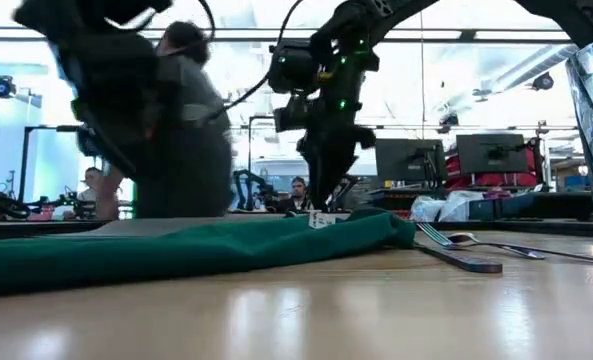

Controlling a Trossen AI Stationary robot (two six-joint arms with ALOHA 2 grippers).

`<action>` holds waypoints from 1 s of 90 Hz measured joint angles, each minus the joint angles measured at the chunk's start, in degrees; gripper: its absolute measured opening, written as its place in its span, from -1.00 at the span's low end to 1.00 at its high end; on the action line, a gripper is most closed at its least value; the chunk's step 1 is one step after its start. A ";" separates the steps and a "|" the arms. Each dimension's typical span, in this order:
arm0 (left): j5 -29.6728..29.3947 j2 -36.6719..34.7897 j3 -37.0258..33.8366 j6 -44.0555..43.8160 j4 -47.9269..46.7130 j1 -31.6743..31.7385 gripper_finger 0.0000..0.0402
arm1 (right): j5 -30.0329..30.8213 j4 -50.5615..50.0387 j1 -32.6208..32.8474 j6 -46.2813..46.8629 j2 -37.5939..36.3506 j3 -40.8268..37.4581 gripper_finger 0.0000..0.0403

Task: Set table place
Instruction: Fold the green napkin

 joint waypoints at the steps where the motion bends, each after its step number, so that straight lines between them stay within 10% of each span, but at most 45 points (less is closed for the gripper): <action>1: -0.27 0.14 -0.24 -0.07 0.39 -0.16 -0.44 | -0.98 0.68 0.03 -0.01 0.00 -0.28 -0.06; 61: -6.46 13.39 -2.37 2.22 8.77 1.85 -0.45 | -2.11 7.63 0.65 2.45 3.58 -3.25 -0.29; 90: -5.90 11.88 -2.47 2.07 7.58 1.85 -0.96 | -2.13 7.23 0.68 2.48 3.58 -3.27 -0.43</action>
